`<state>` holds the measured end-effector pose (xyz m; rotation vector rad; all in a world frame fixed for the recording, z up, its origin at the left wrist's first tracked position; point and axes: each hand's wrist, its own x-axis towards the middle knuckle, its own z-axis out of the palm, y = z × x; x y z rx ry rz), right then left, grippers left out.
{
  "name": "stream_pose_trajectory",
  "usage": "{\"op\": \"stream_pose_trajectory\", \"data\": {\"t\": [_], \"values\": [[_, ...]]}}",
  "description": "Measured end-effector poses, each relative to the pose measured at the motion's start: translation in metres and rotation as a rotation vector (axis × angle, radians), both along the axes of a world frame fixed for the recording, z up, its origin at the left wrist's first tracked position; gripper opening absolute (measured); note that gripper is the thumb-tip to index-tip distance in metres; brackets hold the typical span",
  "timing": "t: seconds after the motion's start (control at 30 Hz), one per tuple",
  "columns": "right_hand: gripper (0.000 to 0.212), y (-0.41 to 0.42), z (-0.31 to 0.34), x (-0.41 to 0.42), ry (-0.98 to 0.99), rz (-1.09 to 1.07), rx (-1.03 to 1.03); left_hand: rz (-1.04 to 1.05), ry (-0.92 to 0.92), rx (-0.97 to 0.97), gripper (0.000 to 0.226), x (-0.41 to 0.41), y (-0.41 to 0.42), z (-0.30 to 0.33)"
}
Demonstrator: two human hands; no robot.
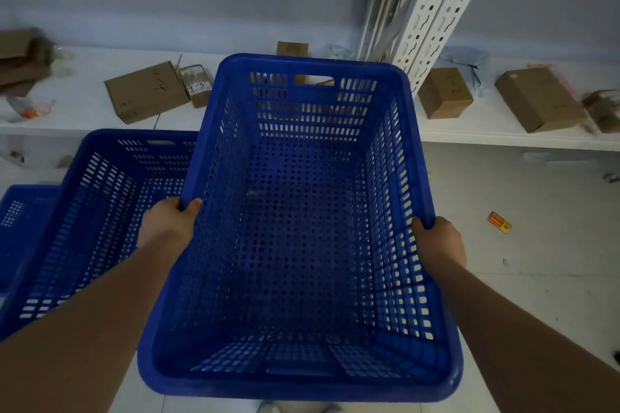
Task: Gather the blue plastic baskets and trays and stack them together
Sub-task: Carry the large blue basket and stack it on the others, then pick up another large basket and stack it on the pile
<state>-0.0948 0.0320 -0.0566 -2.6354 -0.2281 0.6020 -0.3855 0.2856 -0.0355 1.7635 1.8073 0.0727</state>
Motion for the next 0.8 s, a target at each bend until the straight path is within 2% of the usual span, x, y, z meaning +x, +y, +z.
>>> {"op": "stream_pose_trajectory", "data": {"t": [0.1, 0.13, 0.2, 0.27, 0.37, 0.47, 0.6, 0.7, 0.8], "values": [[0.037, 0.003, 0.013, -0.002, 0.085, 0.046, -0.078, -0.321, 0.42, 0.108, 0.042, 0.003, -0.001, 0.024], [0.04, 0.004, 0.02, -0.003, 0.104, 0.064, -0.125, -0.425, 0.518, 0.175, 0.041, 0.005, -0.003, 0.033], [0.051, 0.008, 0.036, -0.011, 0.099, 0.121, -0.251, -0.557, 0.595, 0.235, 0.039, 0.012, -0.012, 0.054], [0.052, 0.009, 0.056, -0.023, 0.027, 0.265, -0.38, -0.596, 0.587, 0.216, 0.035, 0.019, -0.027, 0.073], [0.041, 0.019, 0.094, -0.04, -0.065, 0.572, -0.491, -0.669, 0.561, 0.208, 0.029, 0.028, -0.049, 0.104], [0.036, 0.039, 0.151, -0.058, -0.084, 0.79, -0.478, -0.686, 0.485, 0.215, 0.029, 0.039, -0.065, 0.15], [0.025, 0.061, 0.235, -0.074, -0.047, 0.872, -0.265, -0.66, 0.398, 0.29, 0.03, 0.047, -0.079, 0.226], [0.027, 0.071, 0.293, -0.084, -0.069, 0.975, -0.226, -0.66, 0.387, 0.355, 0.031, 0.035, -0.079, 0.282], [0.028, 0.084, 0.341, -0.099, -0.141, 0.962, -0.182, -0.581, 0.358, 0.428, 0.029, 0.012, -0.069, 0.329]]}}
